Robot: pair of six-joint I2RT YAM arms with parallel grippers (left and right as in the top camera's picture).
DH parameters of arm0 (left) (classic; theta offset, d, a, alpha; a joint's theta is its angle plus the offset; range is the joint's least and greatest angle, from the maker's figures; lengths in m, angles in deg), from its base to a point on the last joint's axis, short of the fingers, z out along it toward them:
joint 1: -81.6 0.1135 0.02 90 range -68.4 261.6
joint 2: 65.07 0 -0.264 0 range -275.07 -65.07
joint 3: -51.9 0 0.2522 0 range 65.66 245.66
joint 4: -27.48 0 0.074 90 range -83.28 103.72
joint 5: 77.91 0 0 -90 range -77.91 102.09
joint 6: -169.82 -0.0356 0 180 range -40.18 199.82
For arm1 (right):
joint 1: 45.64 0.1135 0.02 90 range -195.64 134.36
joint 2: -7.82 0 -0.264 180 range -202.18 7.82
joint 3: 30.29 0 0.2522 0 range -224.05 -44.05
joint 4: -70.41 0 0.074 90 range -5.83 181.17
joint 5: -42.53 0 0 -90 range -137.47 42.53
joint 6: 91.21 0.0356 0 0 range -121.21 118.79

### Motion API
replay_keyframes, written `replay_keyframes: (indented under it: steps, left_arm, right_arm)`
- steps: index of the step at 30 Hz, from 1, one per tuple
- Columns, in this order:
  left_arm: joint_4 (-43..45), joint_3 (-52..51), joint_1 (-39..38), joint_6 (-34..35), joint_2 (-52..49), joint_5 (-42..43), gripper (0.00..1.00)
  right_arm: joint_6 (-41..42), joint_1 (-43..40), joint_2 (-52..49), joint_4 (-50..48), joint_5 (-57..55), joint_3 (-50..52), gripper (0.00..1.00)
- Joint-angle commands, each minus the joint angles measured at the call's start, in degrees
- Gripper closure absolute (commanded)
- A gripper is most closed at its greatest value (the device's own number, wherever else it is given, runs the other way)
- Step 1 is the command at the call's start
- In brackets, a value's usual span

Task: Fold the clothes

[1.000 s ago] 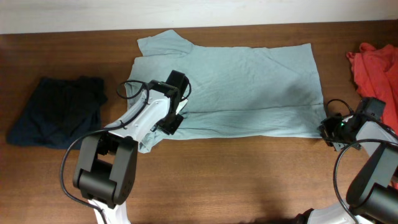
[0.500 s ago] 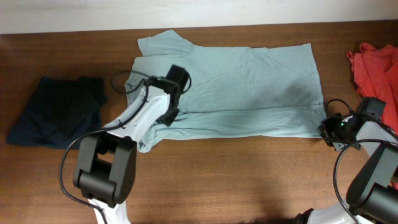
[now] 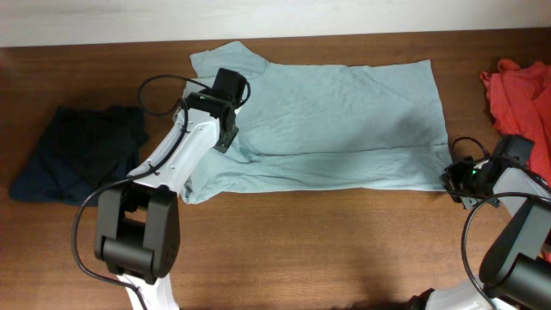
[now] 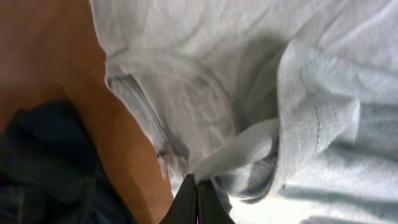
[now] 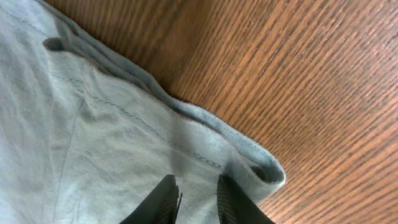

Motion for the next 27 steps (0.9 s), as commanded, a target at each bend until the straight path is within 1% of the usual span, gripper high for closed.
replay_keyframes:
  steps: [1,5,9,14,27]
  left_arm:
    - [3.4,0.5,0.4,-1.3,-0.5,0.5,1.00]
    - [7.0,0.5,1.0,-1.6,-0.5,0.6,1.00]
    - [7.7,0.5,1.4,-5.8,-0.6,3.5,1.00]
    - [9.6,0.5,1.5,-7.8,-2.4,3.6,1.00]
    - [14.4,0.5,2.6,-8.2,-3.9,3.6,1.00]
  right_arm:
    - [0.1,-0.5,-2.5,1.3,-8.0,2.1,0.73]
    - [0.1,-0.5,-2.5,1.3,-8.0,2.1,0.72]
    - [0.1,-0.5,-2.5,1.3,-8.0,2.1,0.72]
    - [0.1,-0.5,-2.5,1.4,-8.0,2.1,0.72]
    - [0.1,-0.5,-2.5,1.4,-8.0,2.1,0.72]
